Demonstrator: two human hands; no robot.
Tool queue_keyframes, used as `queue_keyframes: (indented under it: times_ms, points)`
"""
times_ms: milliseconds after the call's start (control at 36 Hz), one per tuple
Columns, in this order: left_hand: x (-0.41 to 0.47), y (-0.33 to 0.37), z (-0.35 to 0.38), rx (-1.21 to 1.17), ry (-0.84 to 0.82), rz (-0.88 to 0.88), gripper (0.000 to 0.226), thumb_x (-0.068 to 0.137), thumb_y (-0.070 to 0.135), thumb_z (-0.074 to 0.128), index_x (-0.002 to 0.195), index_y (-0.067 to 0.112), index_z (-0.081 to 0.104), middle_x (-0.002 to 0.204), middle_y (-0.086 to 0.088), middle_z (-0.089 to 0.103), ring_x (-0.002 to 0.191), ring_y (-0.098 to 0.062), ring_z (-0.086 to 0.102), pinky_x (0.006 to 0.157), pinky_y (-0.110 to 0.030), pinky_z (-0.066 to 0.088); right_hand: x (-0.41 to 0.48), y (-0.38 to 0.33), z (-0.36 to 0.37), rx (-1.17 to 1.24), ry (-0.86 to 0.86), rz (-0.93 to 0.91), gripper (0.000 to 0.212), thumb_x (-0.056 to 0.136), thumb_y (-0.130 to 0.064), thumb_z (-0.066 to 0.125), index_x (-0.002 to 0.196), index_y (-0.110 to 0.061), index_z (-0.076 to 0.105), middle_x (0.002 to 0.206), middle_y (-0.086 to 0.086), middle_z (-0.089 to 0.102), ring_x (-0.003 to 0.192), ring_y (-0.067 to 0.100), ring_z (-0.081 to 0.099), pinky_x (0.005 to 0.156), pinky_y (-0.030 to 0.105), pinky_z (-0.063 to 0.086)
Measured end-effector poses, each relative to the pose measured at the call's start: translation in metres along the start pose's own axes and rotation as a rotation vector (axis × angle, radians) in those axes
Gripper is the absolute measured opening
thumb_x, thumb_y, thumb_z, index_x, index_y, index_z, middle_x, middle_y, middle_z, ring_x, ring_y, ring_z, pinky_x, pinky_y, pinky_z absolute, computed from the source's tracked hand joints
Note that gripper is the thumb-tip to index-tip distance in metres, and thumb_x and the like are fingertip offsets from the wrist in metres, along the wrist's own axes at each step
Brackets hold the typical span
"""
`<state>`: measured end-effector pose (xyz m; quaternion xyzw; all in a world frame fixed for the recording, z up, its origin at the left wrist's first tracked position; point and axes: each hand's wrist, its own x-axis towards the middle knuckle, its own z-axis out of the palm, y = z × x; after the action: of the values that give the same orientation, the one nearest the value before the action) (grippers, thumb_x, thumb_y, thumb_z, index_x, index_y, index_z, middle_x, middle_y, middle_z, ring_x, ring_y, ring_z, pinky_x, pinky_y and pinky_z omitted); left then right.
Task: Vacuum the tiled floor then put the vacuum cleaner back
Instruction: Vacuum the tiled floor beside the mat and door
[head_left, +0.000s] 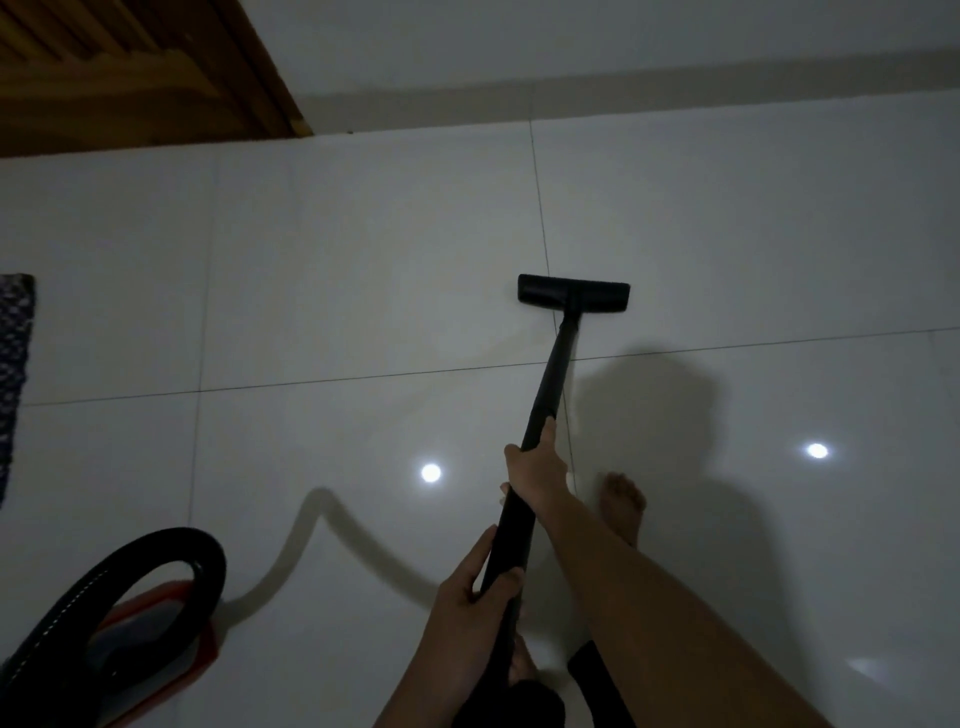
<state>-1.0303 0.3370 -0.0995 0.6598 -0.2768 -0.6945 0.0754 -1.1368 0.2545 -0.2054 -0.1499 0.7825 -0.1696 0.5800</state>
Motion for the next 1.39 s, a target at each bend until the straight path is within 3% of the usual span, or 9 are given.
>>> queue_keyframes:
  times_ms: [194,333,417,694,806,889,1028,1139,1389]
  points:
    - [0.030,0.040,0.027,0.019,-0.027,0.037,0.054,0.095,0.015,0.050,0.143,0.032,0.033,0.070,-0.005,0.060,0.036,-0.004,0.054,0.038,-0.014,0.042,0.037,-0.028,-0.033,0.062,-0.010,0.016,0.077,0.095,-0.015,0.046,0.151,-0.035,-0.004,0.119,0.021,0.057,0.056,0.019,0.056,0.048,0.028,0.051]
    - [0.066,0.069,0.065,-0.024,-0.030,0.028,0.050,0.095,0.017,0.050,0.137,0.041,0.036,0.075,-0.010,0.064,0.038,-0.016,0.055,0.040,-0.021,0.045,0.075,-0.053,-0.074,0.073,-0.007,-0.005,0.076,0.095,-0.016,0.045,0.151,-0.036,-0.003,0.106,0.014,0.058,0.057,0.019,0.056,0.047,0.027,0.050]
    - [0.096,0.087,0.092,-0.066,-0.020,0.001,0.050,0.094,0.018,0.053,0.136,0.042,0.040,0.075,-0.015,0.067,0.044,-0.025,0.051,0.044,-0.025,0.043,0.104,-0.070,-0.102,0.053,0.005,-0.022,0.076,0.095,-0.016,0.044,0.151,-0.036,-0.004,0.092,0.007,0.055,0.055,0.018,0.056,0.057,0.033,0.056]
    - [0.176,0.188,0.185,-0.104,-0.091,0.017,0.053,0.093,0.019,0.053,0.140,0.037,0.036,0.073,-0.013,0.065,0.041,-0.023,0.053,0.040,-0.025,0.044,0.199,-0.143,-0.219,0.021,0.080,-0.051,0.076,0.095,-0.013,0.044,0.152,-0.034,-0.003,0.109,0.014,0.055,0.056,0.019,0.056,0.071,0.038,0.058]
    - [0.208,0.215,0.210,-0.069,-0.111,0.027,0.053,0.093,0.018,0.054,0.140,0.034,0.037,0.065,-0.006,0.068,0.043,-0.017,0.057,0.043,-0.024,0.045,0.232,-0.162,-0.249,0.009,0.133,-0.044,0.076,0.095,-0.014,0.045,0.151,-0.034,-0.002,0.116,0.017,0.058,0.055,0.019,0.057,0.068,0.036,0.058]
    - [0.229,0.230,0.224,-0.001,-0.130,0.048,0.055,0.093,0.020,0.053,0.143,0.033,0.033,0.075,-0.009,0.067,0.046,-0.014,0.058,0.047,-0.024,0.046,0.253,-0.174,-0.267,0.029,0.154,-0.034,0.076,0.095,-0.015,0.045,0.151,-0.034,-0.004,0.110,0.016,0.056,0.055,0.018,0.056,0.068,0.037,0.058]
    - [0.250,0.255,0.237,0.048,-0.165,0.064,0.055,0.095,0.022,0.051,0.143,0.036,0.028,0.080,-0.010,0.063,0.036,-0.014,0.053,0.038,-0.023,0.046,0.275,-0.191,-0.289,0.057,0.157,-0.031,0.077,0.095,-0.014,0.044,0.151,-0.034,-0.005,0.110,0.017,0.054,0.053,0.017,0.054,0.051,0.027,0.051]
    - [0.266,0.273,0.242,0.064,-0.173,0.083,0.055,0.095,0.022,0.050,0.144,0.034,0.027,0.076,-0.007,0.062,0.036,-0.012,0.053,0.038,-0.022,0.046,0.289,-0.206,-0.298,0.059,0.158,-0.042,0.078,0.094,-0.014,0.044,0.151,-0.033,-0.006,0.102,0.014,0.051,0.052,0.018,0.055,0.061,0.033,0.054]
    - [0.268,0.304,0.212,0.077,-0.252,0.073,0.049,0.096,0.023,0.048,0.141,0.035,0.032,0.084,-0.012,0.060,0.044,-0.015,0.055,0.042,-0.022,0.048,0.287,-0.234,-0.292,0.003,0.152,-0.019,0.075,0.096,-0.012,0.039,0.152,-0.029,-0.008,0.126,0.022,0.054,0.054,0.014,0.051,0.044,0.024,0.036]
